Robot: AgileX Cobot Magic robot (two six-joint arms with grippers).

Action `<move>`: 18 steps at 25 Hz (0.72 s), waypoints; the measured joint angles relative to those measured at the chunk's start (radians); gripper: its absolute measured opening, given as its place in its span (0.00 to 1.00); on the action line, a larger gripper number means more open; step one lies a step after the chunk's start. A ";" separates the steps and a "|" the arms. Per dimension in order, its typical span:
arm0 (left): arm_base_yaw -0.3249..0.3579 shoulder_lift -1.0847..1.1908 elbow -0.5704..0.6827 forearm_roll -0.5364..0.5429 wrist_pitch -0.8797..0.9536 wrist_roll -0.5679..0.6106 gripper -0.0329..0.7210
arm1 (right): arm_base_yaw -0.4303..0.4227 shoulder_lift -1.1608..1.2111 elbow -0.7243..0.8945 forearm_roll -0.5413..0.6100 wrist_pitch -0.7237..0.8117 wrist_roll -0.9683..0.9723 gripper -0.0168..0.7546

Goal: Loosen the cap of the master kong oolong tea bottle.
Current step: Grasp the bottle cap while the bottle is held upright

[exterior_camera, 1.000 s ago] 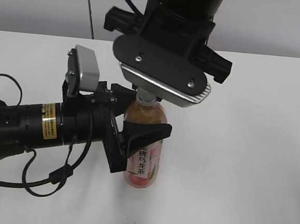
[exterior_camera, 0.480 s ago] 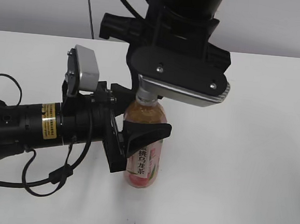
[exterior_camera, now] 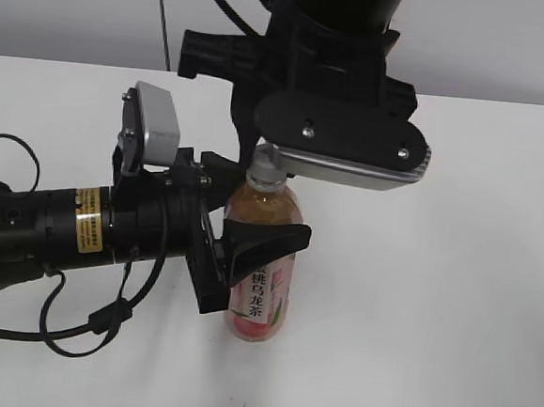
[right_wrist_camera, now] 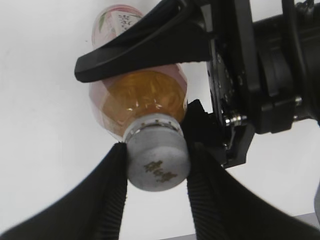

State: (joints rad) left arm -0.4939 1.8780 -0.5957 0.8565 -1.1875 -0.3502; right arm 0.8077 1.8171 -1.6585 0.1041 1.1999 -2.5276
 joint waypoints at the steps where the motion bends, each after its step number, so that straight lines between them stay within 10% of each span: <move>1: 0.000 0.000 0.000 0.000 0.000 0.000 0.65 | 0.000 0.000 0.000 0.001 0.000 -0.013 0.38; 18: 0.000 0.000 0.000 0.005 0.000 0.000 0.65 | -0.002 0.000 -0.001 0.016 0.000 -0.212 0.38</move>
State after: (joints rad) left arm -0.4939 1.8780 -0.5957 0.8620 -1.1878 -0.3502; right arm 0.8059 1.8171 -1.6596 0.1201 1.1999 -2.7395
